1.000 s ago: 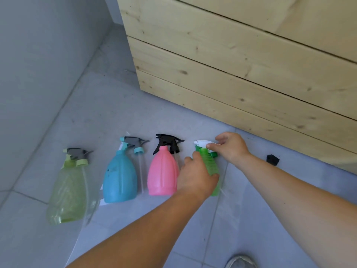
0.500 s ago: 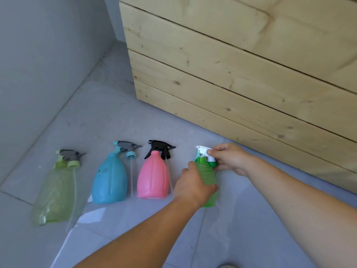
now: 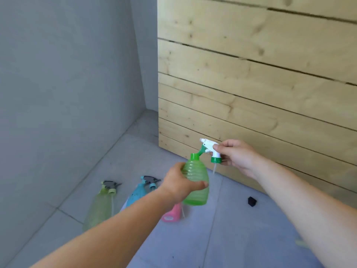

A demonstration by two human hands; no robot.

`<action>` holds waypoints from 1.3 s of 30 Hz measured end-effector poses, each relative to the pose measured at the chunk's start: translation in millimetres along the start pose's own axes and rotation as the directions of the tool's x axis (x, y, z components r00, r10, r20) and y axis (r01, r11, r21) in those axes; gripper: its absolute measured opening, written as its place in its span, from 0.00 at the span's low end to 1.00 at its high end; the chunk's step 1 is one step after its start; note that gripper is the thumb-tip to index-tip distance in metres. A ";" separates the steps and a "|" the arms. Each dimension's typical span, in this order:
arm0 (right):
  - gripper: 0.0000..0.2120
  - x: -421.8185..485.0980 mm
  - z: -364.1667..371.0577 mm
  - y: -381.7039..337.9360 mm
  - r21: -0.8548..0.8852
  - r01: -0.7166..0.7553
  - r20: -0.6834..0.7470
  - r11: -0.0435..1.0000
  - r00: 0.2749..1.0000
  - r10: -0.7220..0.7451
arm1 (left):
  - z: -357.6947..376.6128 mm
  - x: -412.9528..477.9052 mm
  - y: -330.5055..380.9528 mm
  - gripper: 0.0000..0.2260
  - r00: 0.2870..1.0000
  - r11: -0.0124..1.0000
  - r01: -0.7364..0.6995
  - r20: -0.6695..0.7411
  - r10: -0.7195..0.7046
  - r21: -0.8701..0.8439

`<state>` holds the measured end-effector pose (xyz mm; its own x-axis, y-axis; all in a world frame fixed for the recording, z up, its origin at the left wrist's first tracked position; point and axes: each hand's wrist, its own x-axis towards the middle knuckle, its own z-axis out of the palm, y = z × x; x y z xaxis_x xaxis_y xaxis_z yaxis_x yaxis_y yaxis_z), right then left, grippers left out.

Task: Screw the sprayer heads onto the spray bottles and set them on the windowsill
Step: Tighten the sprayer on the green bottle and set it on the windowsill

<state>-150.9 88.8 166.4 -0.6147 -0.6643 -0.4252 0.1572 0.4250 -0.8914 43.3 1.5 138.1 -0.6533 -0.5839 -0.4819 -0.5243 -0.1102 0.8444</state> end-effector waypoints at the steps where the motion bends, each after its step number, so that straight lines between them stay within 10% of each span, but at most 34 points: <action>1: 0.05 -13.7 3.1 -16.3 -0.006 0.041 -0.005 0.999 0.999 -0.041 | -15.0 -14.1 11.3 0.32 1.000 0.999 0.008 0.007 -0.008 -0.031; 6: 0.04 -80.2 27.1 -81.7 -0.016 0.231 -0.050 0.973 0.972 -0.232 | -84.9 -86.8 48.2 0.22 0.995 0.994 -0.040 0.086 0.049 -0.106; 24: 0.04 -196.7 129.7 -162.5 0.373 0.595 -0.293 0.712 0.804 -0.518 | -200.4 -225.3 8.8 0.34 0.988 0.986 -0.122 0.086 0.132 -0.112; 39: 0.02 -197.0 145.1 -132.3 0.176 0.425 0.178 0.888 0.873 -0.454 | -169.2 -208.6 19.0 0.33 0.962 0.975 -0.203 0.167 0.216 -0.095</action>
<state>61.5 74.2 345.4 -0.4705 -0.8824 0.0054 0.0144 -0.0138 -0.9998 262.0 -14.9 294.2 -0.8333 -0.4509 -0.3199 -0.3265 -0.0656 0.9429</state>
